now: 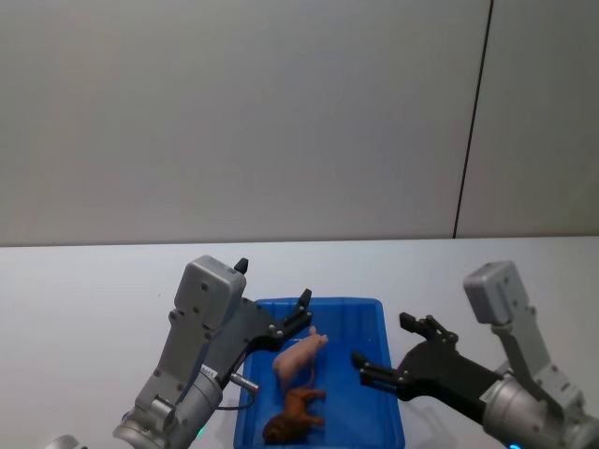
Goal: Pick up the two dolls from the table and place them into the box.
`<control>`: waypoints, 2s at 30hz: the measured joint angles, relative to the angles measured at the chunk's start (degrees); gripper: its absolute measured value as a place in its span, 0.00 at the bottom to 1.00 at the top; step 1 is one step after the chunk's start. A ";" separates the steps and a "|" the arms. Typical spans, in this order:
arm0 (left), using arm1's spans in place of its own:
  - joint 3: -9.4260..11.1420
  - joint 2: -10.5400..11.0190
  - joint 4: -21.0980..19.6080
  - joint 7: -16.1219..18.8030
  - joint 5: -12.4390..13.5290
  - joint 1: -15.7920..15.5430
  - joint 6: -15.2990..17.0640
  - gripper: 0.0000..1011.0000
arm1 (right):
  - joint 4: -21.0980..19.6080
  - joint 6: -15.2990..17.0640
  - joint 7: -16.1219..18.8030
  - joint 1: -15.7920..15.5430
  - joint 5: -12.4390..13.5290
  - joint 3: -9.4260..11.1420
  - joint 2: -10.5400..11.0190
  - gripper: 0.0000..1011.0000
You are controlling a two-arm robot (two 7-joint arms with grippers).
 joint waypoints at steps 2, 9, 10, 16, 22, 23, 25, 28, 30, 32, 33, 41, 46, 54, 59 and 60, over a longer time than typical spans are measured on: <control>0.00 0.00 0.00 0.00 0.00 0.00 0.00 0.99 | -0.35 -0.59 -0.02 -0.54 0.27 0.42 0.71 0.99; 0.00 0.00 0.00 0.00 0.00 0.00 0.00 0.99 | -1.44 -2.39 -0.21 -2.43 1.34 1.65 3.06 0.99; 0.00 0.00 0.00 0.00 0.00 0.00 0.00 0.99 | -1.56 -2.61 -0.24 -2.62 1.50 1.79 3.32 0.99; -0.04 0.10 -0.02 -0.01 0.00 0.15 0.09 0.99 | -2.23 -3.76 -0.41 -3.85 2.22 2.57 4.76 0.99; -0.34 0.92 -0.88 1.09 -0.11 1.07 0.93 0.99 | -2.60 -4.45 -0.51 -4.59 2.66 3.03 5.62 0.99; -0.49 1.28 -1.20 1.63 -0.26 1.55 1.25 0.99 | -2.69 -4.59 -0.53 -4.73 2.74 3.12 5.78 0.99; -0.61 1.63 -1.62 2.26 -0.47 2.01 1.58 0.99 | -2.75 -4.71 -0.55 -4.86 2.82 3.18 5.91 0.99; -0.93 2.53 -2.41 3.79 -1.15 3.20 2.32 0.99 | -2.86 -4.87 -0.58 -5.06 2.92 3.31 6.15 0.99; -1.15 3.22 -3.04 5.16 -1.82 4.16 2.90 0.99 | -2.91 -4.95 -0.59 -5.14 2.97 3.36 6.26 0.99; -1.33 3.71 -3.43 6.11 -2.30 4.82 3.23 0.99 | -2.95 -5.05 -0.61 -5.25 3.05 3.42 6.38 0.99; -1.53 4.32 -3.87 7.22 -2.90 5.70 3.58 0.99 | -2.97 -5.09 -0.61 -5.29 3.06 3.44 6.42 0.99; -2.34 6.82 -4.98 11.97 -6.26 9.66 4.68 0.99 | -3.09 -5.29 -0.66 -5.53 3.19 3.59 6.72 0.99; -2.68 7.76 -4.97 13.68 -7.78 11.45 5.08 0.99 | -3.12 -5.37 -0.66 -5.62 3.23 3.63 6.82 0.99; -3.14 8.54 -3.88 15.25 -9.63 13.43 5.73 0.99 | -3.17 -5.44 -0.66 -5.68 3.28 3.69 6.91 0.99; -3.37 8.69 -3.09 15.83 -10.31 14.27 5.91 0.99 | -3.19 -5.48 -0.66 -5.71 3.30 3.72 6.94 0.99; -3.41 8.71 -2.95 15.92 -10.35 14.39 5.92 0.99 | -3.19 -5.48 -0.66 -5.71 3.31 3.72 6.94 0.99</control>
